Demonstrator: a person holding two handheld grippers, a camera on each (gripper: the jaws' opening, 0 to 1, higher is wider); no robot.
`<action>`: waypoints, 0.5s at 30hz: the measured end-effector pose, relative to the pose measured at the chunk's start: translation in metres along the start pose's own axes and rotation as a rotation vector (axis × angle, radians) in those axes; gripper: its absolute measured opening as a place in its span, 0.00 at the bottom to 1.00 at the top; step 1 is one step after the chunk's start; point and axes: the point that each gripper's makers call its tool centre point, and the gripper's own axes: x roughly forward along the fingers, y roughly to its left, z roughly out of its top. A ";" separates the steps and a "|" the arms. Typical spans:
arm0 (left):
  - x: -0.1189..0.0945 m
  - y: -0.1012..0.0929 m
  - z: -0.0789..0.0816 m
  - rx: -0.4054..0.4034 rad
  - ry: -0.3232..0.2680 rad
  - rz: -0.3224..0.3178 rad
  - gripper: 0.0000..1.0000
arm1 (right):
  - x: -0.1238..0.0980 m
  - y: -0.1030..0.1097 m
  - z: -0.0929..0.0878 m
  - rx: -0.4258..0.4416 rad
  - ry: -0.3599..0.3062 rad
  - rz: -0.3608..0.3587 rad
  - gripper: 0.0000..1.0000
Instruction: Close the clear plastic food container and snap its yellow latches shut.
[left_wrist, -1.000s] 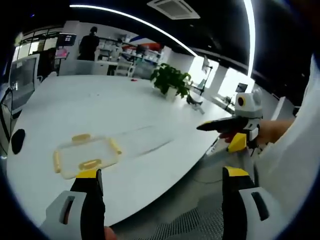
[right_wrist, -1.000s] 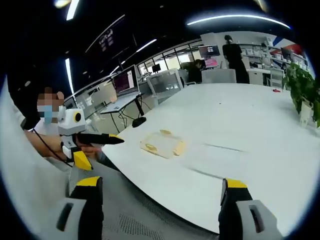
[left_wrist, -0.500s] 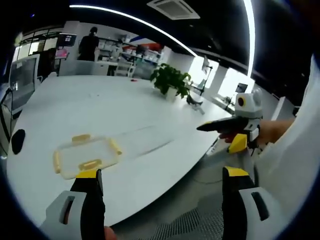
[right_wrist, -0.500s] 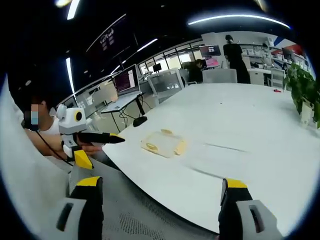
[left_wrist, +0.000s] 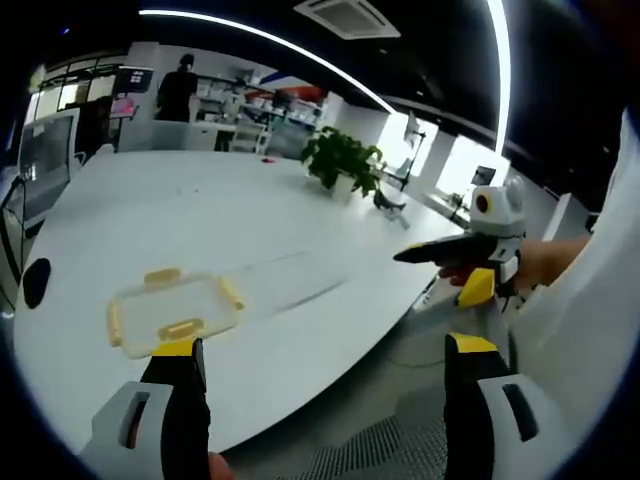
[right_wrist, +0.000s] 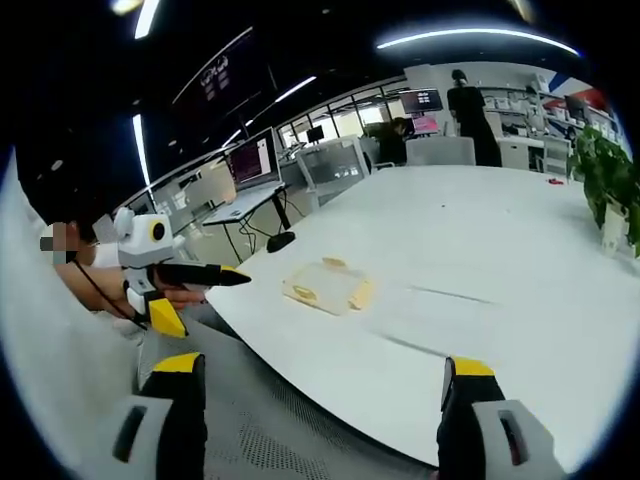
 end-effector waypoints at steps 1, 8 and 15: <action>0.000 0.000 0.000 0.001 0.001 0.001 0.99 | 0.000 0.000 0.000 0.000 0.001 -0.001 0.99; 0.000 0.001 0.000 -0.002 -0.002 0.004 0.99 | 0.000 0.000 0.000 0.004 -0.003 0.004 0.99; -0.001 0.000 0.001 -0.008 -0.009 0.001 0.99 | 0.000 0.001 0.000 0.002 0.001 0.004 0.99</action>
